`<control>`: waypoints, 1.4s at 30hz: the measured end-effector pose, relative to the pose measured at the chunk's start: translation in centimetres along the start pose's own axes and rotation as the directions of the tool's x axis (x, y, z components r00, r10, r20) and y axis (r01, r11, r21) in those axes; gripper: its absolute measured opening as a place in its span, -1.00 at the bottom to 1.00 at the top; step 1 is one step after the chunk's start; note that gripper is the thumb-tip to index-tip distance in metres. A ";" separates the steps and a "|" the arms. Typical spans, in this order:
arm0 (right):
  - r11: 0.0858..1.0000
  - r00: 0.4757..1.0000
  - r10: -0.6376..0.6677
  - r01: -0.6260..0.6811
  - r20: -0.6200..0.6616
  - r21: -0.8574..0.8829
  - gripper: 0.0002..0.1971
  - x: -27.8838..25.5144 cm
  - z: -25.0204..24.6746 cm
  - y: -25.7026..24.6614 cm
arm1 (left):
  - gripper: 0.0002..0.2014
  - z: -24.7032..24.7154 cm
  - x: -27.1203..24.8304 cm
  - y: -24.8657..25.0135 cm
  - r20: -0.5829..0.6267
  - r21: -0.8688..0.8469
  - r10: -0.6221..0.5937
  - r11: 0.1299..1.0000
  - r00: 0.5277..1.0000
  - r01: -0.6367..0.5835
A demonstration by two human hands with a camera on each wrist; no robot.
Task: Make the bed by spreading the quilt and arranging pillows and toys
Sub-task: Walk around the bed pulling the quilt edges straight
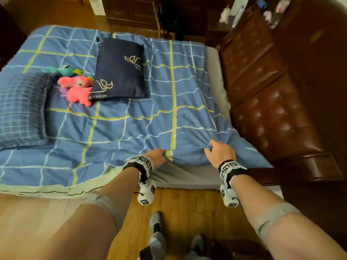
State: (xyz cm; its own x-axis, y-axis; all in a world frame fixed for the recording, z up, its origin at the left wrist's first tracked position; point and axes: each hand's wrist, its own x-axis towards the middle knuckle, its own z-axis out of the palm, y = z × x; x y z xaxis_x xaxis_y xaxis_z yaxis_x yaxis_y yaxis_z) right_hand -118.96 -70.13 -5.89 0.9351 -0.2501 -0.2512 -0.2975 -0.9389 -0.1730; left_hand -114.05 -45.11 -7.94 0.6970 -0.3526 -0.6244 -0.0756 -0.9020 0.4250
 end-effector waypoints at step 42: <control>0.986 0.814 0.168 -0.146 0.556 -0.083 -0.63 -6.2 14.5 21.4 | -0.64 21.5 -0.3 12.1 0.241 0.022 -0.082 0.997 0.967 0.079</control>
State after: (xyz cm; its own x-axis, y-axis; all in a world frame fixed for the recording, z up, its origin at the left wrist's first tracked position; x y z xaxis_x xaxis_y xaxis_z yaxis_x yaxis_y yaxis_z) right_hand -133.92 -85.28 -21.84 0.6041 -0.2295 -0.7632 -0.4143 -0.9085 -0.0547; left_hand -130.53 -61.27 -16.74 0.5087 -0.3268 -0.7965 -0.0362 -0.9325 0.3595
